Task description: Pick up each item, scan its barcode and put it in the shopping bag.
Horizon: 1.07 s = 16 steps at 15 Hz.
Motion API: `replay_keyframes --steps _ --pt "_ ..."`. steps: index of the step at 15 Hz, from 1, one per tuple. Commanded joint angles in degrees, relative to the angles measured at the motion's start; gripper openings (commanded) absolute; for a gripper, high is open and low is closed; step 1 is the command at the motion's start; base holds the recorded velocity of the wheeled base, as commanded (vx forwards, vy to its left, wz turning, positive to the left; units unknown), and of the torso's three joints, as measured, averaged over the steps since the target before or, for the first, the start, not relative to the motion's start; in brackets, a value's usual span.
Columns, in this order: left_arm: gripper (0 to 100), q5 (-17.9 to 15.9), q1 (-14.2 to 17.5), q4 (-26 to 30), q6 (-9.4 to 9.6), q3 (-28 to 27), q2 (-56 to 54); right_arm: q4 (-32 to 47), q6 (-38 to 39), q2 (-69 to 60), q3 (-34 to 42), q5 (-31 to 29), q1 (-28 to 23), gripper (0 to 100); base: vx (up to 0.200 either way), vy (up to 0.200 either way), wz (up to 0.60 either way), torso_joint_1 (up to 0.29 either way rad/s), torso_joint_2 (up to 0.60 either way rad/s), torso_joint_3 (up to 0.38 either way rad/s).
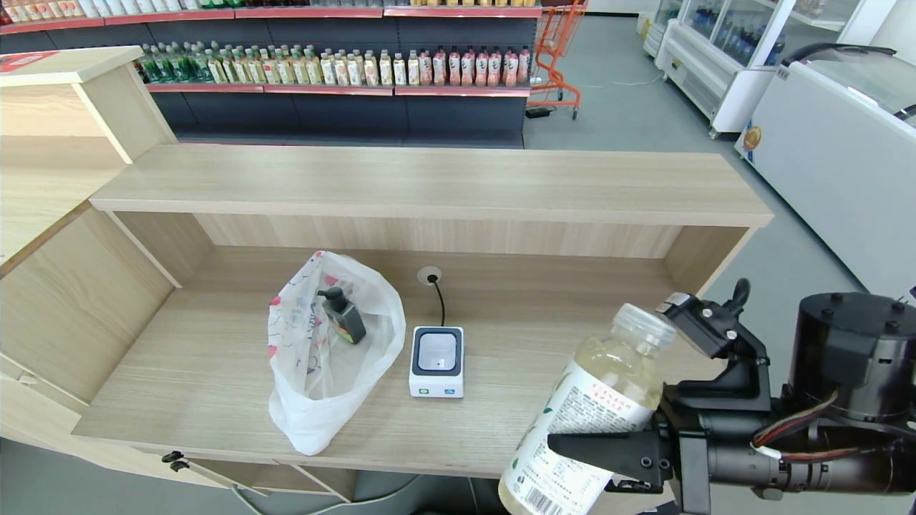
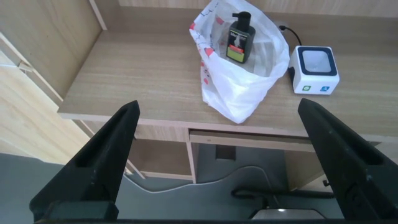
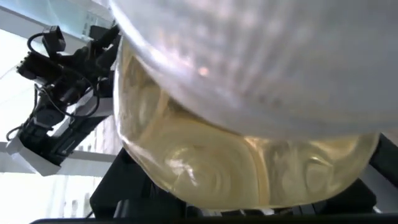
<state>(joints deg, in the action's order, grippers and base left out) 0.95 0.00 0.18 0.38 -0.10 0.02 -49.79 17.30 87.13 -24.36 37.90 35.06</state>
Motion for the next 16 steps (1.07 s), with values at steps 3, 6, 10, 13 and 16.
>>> replay_keyframes --steps 3,6,10,13,16 --pt "100 0.0 0.0 0.0 -0.03 0.0 0.0 -0.1 -33.5 2.6 2.0 -18.0 -10.7 0 0.000 0.000 0.00 0.000 0.00 0.000" --pt "100 0.0 0.0 0.0 -0.03 0.0 0.0 -8.3 -44.0 3.3 5.5 -27.4 -12.0 0 0.000 0.000 0.00 0.000 0.00 0.000" --pt "100 0.0 0.0 0.0 -0.03 0.0 0.0 -17.6 -54.1 6.5 7.4 -29.3 -12.6 0 0.000 0.000 0.00 0.000 0.00 0.000" --pt "100 0.0 0.0 0.0 -0.03 0.0 0.0 -29.1 -57.7 11.3 9.8 -28.8 -12.5 0 0.000 0.000 0.00 0.000 0.00 0.000" --pt "100 0.0 0.0 0.0 -0.03 0.0 0.0 -33.5 -59.0 12.6 12.1 -28.8 -12.2 0 0.000 0.000 0.00 0.000 0.00 0.000"
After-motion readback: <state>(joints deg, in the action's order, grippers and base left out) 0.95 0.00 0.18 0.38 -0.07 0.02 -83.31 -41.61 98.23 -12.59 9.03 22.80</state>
